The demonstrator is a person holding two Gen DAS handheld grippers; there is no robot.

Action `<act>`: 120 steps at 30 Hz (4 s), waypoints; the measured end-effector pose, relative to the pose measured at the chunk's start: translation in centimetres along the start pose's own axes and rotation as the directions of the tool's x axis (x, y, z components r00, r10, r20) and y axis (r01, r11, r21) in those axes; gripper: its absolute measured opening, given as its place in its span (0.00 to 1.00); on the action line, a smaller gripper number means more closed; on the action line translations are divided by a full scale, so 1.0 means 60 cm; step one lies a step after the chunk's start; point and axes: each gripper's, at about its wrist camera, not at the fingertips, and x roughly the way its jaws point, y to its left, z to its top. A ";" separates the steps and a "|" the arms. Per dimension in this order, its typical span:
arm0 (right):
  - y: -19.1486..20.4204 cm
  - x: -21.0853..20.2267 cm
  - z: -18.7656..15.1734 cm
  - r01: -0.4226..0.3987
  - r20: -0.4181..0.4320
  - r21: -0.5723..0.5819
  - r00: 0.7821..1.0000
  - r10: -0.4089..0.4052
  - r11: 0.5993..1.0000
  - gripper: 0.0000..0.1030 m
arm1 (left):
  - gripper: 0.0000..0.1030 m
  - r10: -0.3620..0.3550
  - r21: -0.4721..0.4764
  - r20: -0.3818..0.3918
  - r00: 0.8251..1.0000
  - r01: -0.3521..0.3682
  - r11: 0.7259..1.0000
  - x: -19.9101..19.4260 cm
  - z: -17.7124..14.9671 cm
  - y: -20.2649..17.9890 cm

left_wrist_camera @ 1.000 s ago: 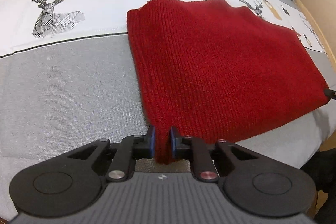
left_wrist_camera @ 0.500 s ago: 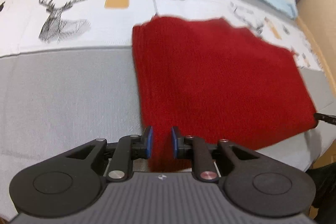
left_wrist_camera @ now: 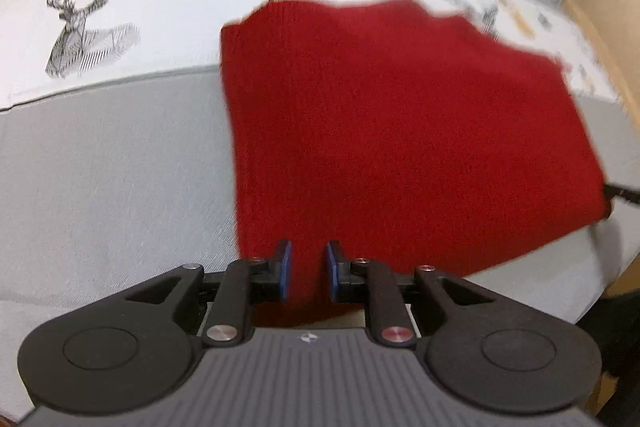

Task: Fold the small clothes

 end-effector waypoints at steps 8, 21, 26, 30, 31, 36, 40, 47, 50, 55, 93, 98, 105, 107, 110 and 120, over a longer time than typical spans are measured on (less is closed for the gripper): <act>0.014 0.036 -0.010 0.096 -0.044 -0.010 0.994 -0.097 0.995 0.33 | 0.33 0.009 -0.029 0.161 0.987 -0.004 1.000 -0.067 0.028 -0.017; 0.118 -0.049 -0.017 0.215 0.227 -0.015 0.952 -0.206 0.977 0.36 | 0.46 0.103 -0.122 0.327 0.939 -0.066 0.990 -0.175 0.035 0.055; 0.207 -0.063 -0.026 0.123 0.270 -0.049 0.957 -0.105 0.991 0.36 | 0.46 0.117 -0.172 0.341 0.933 -0.060 0.983 -0.195 0.030 0.097; 0.284 -0.054 -0.027 0.072 0.316 -0.149 0.948 -0.022 0.986 0.36 | 0.46 0.119 -0.209 0.357 0.927 -0.045 0.977 -0.212 0.019 0.129; 0.303 -0.040 -0.027 0.070 0.303 -0.186 0.953 -0.011 0.980 0.36 | 0.46 0.122 -0.218 0.358 0.926 -0.044 0.975 -0.217 0.016 0.138; 0.301 0.043 -0.023 0.013 0.029 -0.012 0.999 -0.013 1.000 0.42 | 0.47 0.139 -0.252 0.369 0.919 -0.045 0.967 -0.237 0.000 0.177; 0.332 0.020 -0.031 0.028 0.096 -0.033 0.995 -0.025 0.999 0.42 | 0.47 0.160 -0.281 0.389 0.907 -0.048 0.958 -0.260 -0.019 0.215; 0.430 -0.028 -0.059 -0.023 0.237 -0.105 0.970 0.048 0.994 0.25 | 0.48 0.215 -0.401 0.375 0.902 -0.052 0.915 -0.283 -0.059 0.305; 0.494 -0.040 -0.067 -0.099 0.260 -0.191 0.954 0.148 0.977 0.24 | 0.48 0.223 -0.447 0.366 0.903 -0.040 0.894 -0.289 -0.071 0.332; 0.590 -0.054 -0.094 -0.196 0.220 -0.378 0.930 0.293 0.905 0.31 | 0.48 0.227 -0.477 0.377 0.898 -0.022 0.879 -0.304 -0.084 0.351; 0.430 -0.186 0.019 -0.378 0.500 -0.015 0.799 0.334 0.926 0.18 | 0.48 0.201 -0.444 0.374 0.906 -0.015 0.896 -0.287 -0.046 0.320; 0.189 -0.185 0.023 -0.258 0.552 0.361 0.833 0.018 0.896 0.18 | 0.48 0.196 -0.417 0.369 0.908 -0.027 0.908 -0.276 -0.025 0.290; 0.000 -0.059 -0.030 0.175 0.063 0.554 0.966 -0.251 0.814 0.32 | 0.48 0.164 -0.370 0.370 0.914 -0.016 0.929 -0.254 0.015 0.223; -0.018 -0.056 -0.036 0.141 0.055 0.569 0.977 -0.208 0.810 0.38 | 0.48 0.153 -0.351 0.366 0.918 -0.017 0.936 -0.244 0.029 0.199; -0.023 -0.092 -0.022 0.149 0.144 0.510 0.956 -0.255 0.847 0.41 | 0.48 0.139 -0.316 0.364 0.921 -0.018 0.949 -0.228 0.047 0.163; -0.071 -0.104 0.078 -0.049 0.261 0.297 0.965 -0.032 0.954 0.73 | 0.49 0.113 -0.211 0.339 0.934 -0.042 0.977 -0.179 0.082 0.067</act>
